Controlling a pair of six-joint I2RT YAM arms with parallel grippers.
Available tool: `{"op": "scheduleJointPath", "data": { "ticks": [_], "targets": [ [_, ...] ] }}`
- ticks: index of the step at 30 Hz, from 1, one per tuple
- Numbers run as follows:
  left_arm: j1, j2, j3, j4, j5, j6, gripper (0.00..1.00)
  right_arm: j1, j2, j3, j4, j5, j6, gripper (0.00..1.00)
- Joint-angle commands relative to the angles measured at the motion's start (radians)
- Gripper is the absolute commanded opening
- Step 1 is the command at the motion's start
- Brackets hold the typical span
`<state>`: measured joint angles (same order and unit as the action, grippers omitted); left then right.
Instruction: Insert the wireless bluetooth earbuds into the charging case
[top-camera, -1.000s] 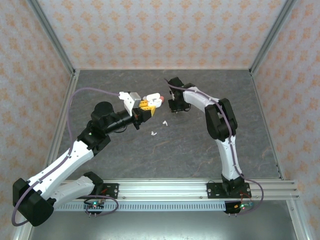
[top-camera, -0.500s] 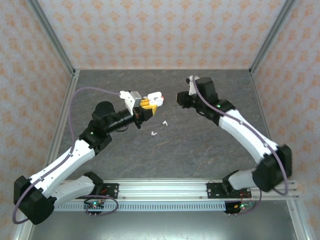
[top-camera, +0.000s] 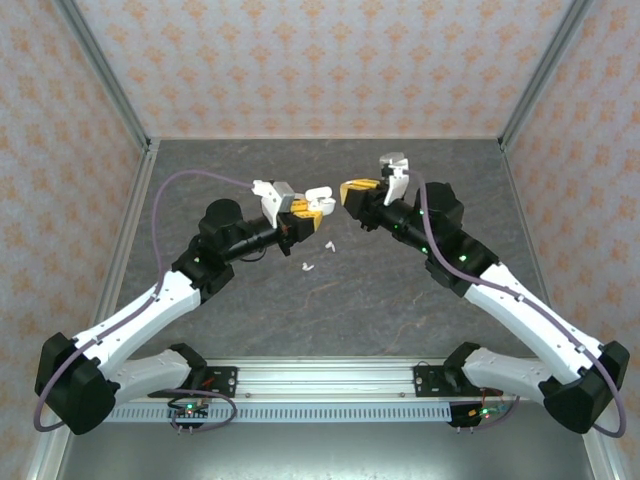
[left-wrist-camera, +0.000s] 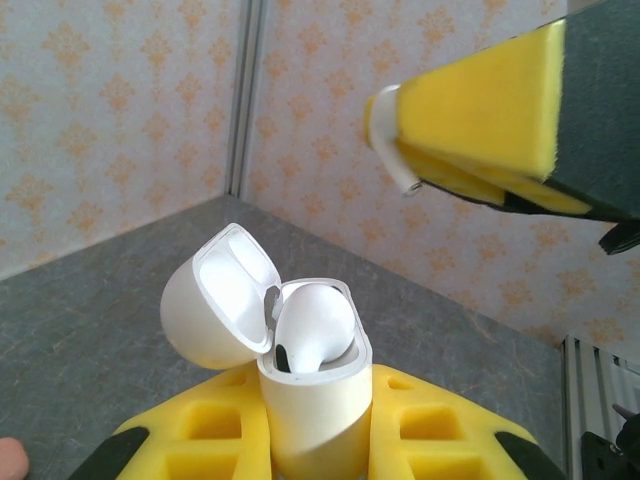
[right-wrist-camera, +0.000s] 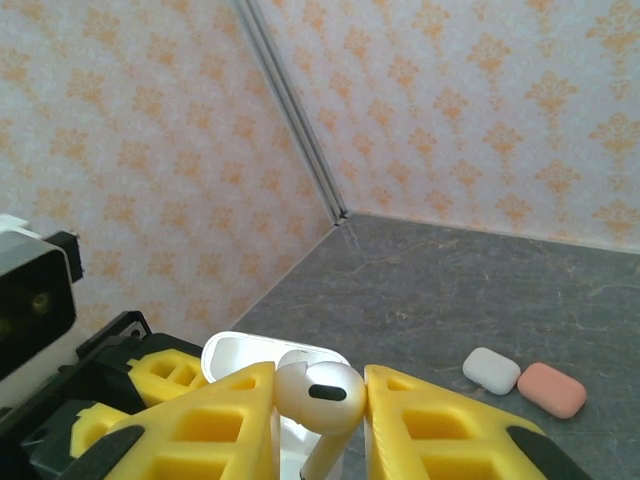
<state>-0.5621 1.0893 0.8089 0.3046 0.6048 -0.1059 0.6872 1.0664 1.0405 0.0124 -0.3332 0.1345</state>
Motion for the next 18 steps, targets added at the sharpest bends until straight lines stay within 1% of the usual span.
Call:
{"op": "scheduleJointPath", "data": {
  "ticks": [1, 11, 18],
  "targets": [
    [-0.009, -0.004, 0.033, 0.057, 0.021, -0.006, 0.0, 0.021, 0.038, 0.043, 0.049, 0.019, -0.038, 0.24],
    [-0.012, -0.006, 0.033, 0.047, 0.014, 0.003, 0.0, 0.04, 0.077, 0.054, 0.016, 0.045, -0.062, 0.24],
    [-0.014, -0.005, 0.03, 0.051, 0.013, 0.002, 0.0, 0.041, 0.093, 0.054, -0.004, 0.023, -0.053, 0.24]
  ]
}}
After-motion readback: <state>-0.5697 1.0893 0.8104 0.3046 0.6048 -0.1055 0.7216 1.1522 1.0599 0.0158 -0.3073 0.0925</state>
